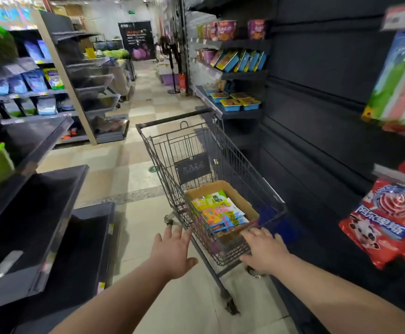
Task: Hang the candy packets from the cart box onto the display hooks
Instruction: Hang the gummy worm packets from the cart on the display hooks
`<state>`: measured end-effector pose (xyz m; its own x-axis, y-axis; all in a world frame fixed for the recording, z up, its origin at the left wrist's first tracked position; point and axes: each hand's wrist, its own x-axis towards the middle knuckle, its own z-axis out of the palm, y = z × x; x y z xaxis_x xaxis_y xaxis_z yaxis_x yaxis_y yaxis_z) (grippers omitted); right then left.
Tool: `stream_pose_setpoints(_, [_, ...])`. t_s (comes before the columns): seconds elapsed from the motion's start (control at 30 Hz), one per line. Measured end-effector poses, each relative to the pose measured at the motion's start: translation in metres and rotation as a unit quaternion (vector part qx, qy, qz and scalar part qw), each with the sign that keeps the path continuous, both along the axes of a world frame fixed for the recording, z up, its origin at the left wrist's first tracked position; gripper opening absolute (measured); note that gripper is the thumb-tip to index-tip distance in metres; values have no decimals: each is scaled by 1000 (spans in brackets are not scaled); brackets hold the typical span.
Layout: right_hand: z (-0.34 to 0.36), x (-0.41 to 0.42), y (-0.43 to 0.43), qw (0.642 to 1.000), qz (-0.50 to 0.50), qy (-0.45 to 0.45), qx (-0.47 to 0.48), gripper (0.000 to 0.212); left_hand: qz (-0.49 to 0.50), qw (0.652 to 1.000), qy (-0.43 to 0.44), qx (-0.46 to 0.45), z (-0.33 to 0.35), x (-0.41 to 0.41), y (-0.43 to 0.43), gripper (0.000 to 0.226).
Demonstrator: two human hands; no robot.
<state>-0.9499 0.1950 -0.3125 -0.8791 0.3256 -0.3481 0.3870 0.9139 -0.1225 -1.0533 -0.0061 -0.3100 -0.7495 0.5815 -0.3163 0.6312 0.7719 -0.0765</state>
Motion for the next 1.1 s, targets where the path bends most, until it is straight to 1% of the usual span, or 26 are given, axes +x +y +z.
stream_pose_setpoints(0.3, [-9, -103, -2, 998, -66, -7, 7, 65, -76, 997, -2, 35, -9, -127, 6, 83])
stream_pose_setpoints(0.43, [-22, -152, -21, 995, -96, 1, 6, 65, -94, 995, -5, 23, -8, -195, -6, 83])
stream_pose_setpoints(0.53, [-30, -166, -30, 994, -109, -12, 15, 68, -99, 995, -11, 15, -11, -225, -7, 84])
stream_pose_setpoints(0.63, [-34, -176, -31, 989, -145, -29, -3, 66, -123, 992, -21, 13, -22, -250, -1, 84])
stream_pose_setpoints(0.83, [-44, -192, -2, 977, -200, -66, -2, 65, -154, 987, -51, 12, -41, -288, 26, 84])
stream_pose_setpoints(1.0, [-67, -235, 28, 975, -202, -86, -20, 61, -167, 985, -48, 0, -45, -333, 47, 84])
stream_pose_setpoints(1.1, [-82, -268, 48, 977, -190, -86, -31, 60, -153, 987, -44, -7, -45, -374, 67, 83])
